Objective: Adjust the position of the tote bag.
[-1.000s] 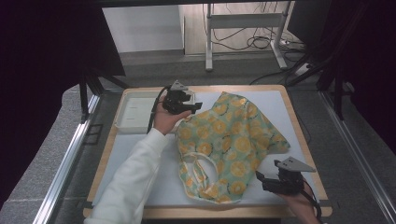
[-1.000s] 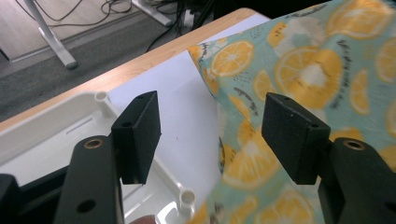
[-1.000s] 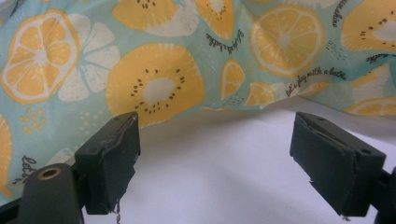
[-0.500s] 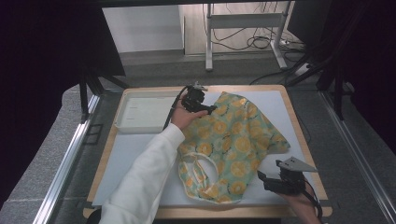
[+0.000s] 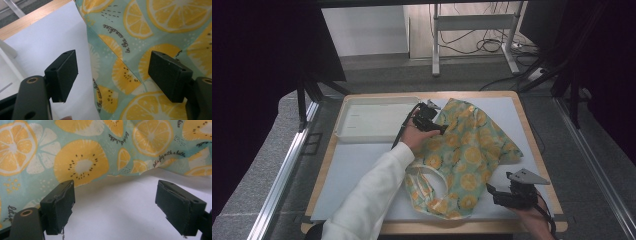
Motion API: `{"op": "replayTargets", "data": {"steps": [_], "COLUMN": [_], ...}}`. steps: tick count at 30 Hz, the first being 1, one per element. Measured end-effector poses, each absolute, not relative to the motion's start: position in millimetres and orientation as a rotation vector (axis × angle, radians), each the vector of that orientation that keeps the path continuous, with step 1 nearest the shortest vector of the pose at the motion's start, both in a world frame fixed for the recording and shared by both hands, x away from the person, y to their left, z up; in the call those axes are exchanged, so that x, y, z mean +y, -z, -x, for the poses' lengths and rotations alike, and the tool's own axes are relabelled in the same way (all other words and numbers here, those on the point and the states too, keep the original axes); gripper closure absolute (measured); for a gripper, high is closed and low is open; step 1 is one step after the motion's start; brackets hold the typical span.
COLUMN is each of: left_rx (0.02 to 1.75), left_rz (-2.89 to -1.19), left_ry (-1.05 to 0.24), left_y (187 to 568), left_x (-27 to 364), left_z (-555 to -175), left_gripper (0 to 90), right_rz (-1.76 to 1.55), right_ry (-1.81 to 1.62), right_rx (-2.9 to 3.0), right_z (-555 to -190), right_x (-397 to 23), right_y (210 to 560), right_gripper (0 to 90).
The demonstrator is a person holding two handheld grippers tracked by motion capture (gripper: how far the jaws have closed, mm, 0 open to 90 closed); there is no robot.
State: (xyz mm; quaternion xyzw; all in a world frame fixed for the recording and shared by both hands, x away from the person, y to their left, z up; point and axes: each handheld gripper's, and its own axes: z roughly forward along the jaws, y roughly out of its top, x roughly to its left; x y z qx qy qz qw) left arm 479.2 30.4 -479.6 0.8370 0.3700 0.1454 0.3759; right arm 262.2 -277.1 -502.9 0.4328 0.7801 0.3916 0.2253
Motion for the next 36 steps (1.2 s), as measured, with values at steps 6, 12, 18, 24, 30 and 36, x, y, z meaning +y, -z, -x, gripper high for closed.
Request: {"op": "replayTargets", "data": {"steps": [6, 12, 18, 24, 30, 36], "left_rx": [0.99, 1.015, 1.011, 0.998, 0.981, 0.972], "left_rz": [-2.144, -2.153, -2.214, -2.215, -2.164, -2.129], "left_ry": [-0.315, -0.285, -0.306, -0.285, -0.284, -0.247], "left_y": [488.0, 495.8, 503.1, 505.6, 496.9, 490.9], "left_x": [22.9, 15.8, 8.1, 7.3, 17.5, 27.3], "left_z": [-492.7, -500.2, -506.1, -506.6, -502.0, -495.6], "left_gripper": [22.3, 23.0, 42.7, 79.8, 86.0, 86.6], "right_rz": [-1.196, -1.195, -1.198, -1.201, -1.204, -1.207], "right_ry": [-1.075, -1.072, -1.072, -1.071, -1.065, -1.06], "right_rx": [2.154, 2.152, 2.15, 2.146, 2.143, 2.143], "right_z": [-262.9, -262.8, -263.4, -263.5, -264.3, -264.7], "right_x": [-278.3, -279.2, -280.0, -281.0, -282.1, -281.4], "right_y": [503.6, 503.4, 504.0, 503.8, 504.1, 504.6], "right_gripper": [16.5, 16.5, 16.5, 16.5, 16.5, 16.5]}}
